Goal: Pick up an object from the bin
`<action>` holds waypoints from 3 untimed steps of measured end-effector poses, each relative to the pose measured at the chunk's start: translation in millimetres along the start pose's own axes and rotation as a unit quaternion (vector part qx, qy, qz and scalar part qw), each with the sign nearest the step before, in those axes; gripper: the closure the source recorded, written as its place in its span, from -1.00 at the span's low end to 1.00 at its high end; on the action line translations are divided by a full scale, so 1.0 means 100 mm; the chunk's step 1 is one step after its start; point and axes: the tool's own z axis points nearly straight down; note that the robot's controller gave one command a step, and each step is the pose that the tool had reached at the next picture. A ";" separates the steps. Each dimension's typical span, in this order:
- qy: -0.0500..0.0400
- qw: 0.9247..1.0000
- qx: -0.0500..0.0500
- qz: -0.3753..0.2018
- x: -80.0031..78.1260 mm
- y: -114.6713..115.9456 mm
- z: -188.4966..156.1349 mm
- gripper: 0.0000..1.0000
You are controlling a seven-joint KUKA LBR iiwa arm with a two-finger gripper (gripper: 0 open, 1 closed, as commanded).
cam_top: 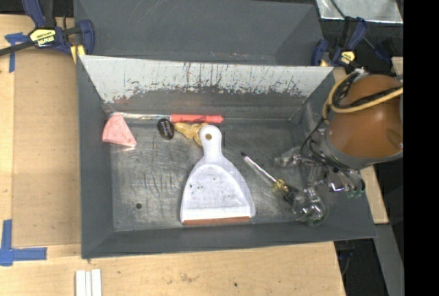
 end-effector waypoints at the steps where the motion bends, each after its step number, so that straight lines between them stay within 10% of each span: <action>1: -0.002 1.000 0.001 0.018 0.05 -0.04 -0.10 -1.00; 3: -0.001 0.994 0.002 0.106 0.07 0.03 0.26 -1.00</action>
Offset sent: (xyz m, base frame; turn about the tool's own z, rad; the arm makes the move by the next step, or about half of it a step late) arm -0.0148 -0.0040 -0.0321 0.2776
